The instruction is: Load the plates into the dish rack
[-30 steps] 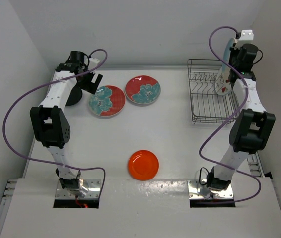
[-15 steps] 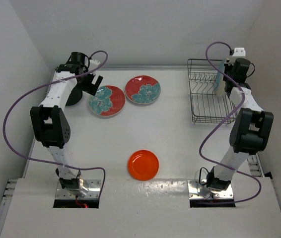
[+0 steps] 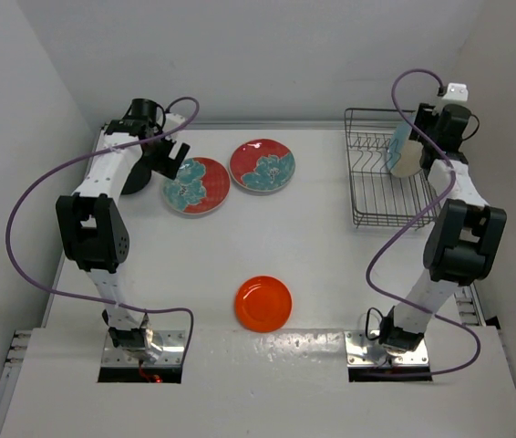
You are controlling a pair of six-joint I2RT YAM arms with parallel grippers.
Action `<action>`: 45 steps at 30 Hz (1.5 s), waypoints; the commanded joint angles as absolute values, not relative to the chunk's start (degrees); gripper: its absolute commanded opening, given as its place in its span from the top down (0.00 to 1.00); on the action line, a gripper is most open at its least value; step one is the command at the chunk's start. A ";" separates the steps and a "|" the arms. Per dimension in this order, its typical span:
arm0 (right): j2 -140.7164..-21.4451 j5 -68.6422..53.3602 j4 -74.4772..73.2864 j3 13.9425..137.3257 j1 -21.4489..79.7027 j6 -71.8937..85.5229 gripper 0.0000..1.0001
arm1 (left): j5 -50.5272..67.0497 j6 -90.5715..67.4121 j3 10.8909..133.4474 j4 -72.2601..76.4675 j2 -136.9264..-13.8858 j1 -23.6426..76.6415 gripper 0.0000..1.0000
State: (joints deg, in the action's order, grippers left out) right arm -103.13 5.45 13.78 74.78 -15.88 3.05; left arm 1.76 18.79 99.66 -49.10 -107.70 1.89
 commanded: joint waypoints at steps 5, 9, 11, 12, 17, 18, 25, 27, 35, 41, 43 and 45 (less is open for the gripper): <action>-99.95 3.61 11.60 83.94 -16.79 2.72 0.26 | 3.33 19.51 99.15 -49.66 -106.70 2.11 0.00; -94.32 2.37 7.05 84.55 -15.04 2.46 0.11 | 5.36 18.90 97.82 -49.66 -106.70 1.49 0.00; -89.25 2.29 2.91 84.47 -13.63 3.94 0.06 | 7.90 18.29 95.73 -49.66 -107.31 0.88 0.00; -86.42 1.68 0.38 82.37 -11.80 4.65 0.03 | 8.52 17.59 95.19 -49.66 -107.92 0.88 0.00; -77.26 3.67 -5.18 72.97 -3.79 13.08 0.04 | 9.14 16.96 92.99 -49.66 -108.72 0.35 0.00; -76.04 4.65 -4.66 68.16 -0.73 19.80 0.07 | 9.92 16.44 92.99 -49.66 -108.72 0.35 0.00; -90.16 6.77 3.51 66.87 15.63 39.00 0.17 | 9.67 16.44 92.12 -49.66 -107.40 0.35 0.00; -95.34 7.38 5.09 68.63 18.80 42.44 0.16 | 9.15 16.96 90.54 -49.05 -105.92 0.35 0.00; -114.77 15.63 2.38 80.06 22.94 56.07 0.22 | 7.21 16.96 84.11 -46.85 -103.27 0.35 0.00; -124.69 13.45 2.72 82.87 22.50 66.42 0.30 | 7.21 17.49 84.11 -46.85 -102.74 -0.87 0.00; -126.64 10.64 4.64 83.67 22.24 67.41 0.33 | 7.21 17.49 84.73 -46.85 -103.36 -0.88 0.00; -129.55 8.79 5.27 84.99 21.71 70.13 0.38 | 7.21 17.49 85.25 -46.85 -103.97 -1.41 0.00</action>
